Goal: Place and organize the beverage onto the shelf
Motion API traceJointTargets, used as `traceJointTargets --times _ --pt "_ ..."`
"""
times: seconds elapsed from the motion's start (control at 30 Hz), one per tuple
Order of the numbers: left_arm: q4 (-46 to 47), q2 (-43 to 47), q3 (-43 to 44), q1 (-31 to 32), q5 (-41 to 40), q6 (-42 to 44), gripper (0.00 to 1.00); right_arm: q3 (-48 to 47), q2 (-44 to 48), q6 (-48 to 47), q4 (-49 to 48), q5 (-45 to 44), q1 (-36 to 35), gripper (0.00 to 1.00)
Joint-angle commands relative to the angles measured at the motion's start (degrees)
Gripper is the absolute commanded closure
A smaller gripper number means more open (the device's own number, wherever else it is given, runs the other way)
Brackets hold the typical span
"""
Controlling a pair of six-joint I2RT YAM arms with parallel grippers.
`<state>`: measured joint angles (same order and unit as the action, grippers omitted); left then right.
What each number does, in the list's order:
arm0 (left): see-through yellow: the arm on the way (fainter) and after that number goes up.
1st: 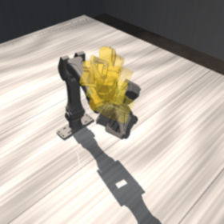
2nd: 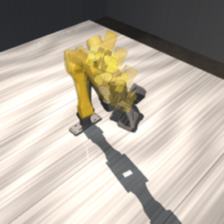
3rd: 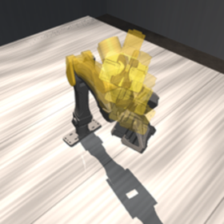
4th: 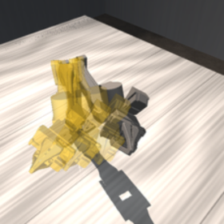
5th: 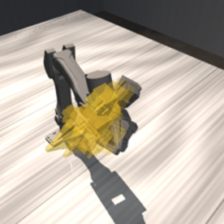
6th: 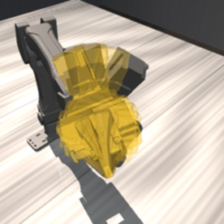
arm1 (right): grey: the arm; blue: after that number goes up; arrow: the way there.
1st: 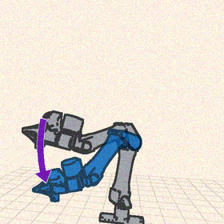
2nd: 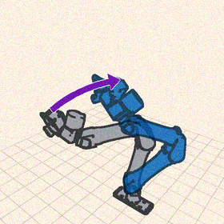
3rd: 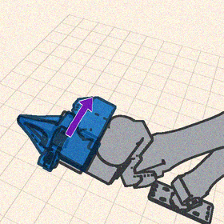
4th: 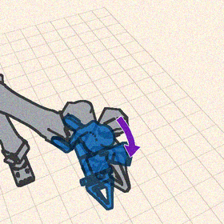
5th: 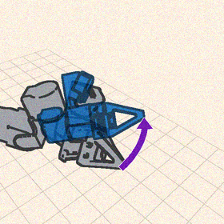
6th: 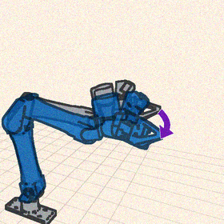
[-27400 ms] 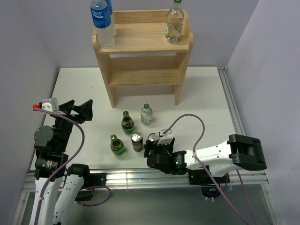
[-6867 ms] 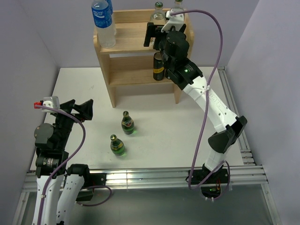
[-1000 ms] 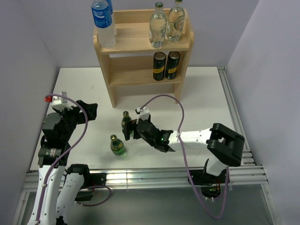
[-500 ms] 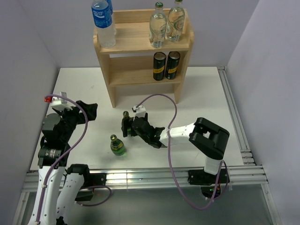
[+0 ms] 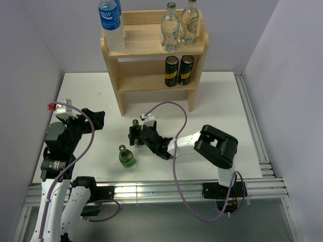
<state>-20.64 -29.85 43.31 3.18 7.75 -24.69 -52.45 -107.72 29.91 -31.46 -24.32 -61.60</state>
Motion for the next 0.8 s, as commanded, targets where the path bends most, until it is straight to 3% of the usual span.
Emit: traceJointTargets --times 0.0,0.33,0.53,0.77 --pt "2.3 0.1 0.9 -0.3 1.4 0.8 0.01 0.8 -1.6 -0.8 -7.5 -3.4 0.3 0.02" --pt "2.5 -0.4 0.9 -0.5 2.1 0.7 0.01 4.3 -4.2 -1.4 -14.4 -6.0 -0.4 0.04" --pt "2.7 -0.8 0.9 -0.8 2.5 0.7 0.01 4.2 -6.4 -1.8 -16.1 -7.0 -0.8 0.11" --pt "2.6 -1.0 0.9 -1.1 2.8 0.7 0.01 3.7 -7.9 -2.3 -16.1 -7.3 -0.9 0.53"
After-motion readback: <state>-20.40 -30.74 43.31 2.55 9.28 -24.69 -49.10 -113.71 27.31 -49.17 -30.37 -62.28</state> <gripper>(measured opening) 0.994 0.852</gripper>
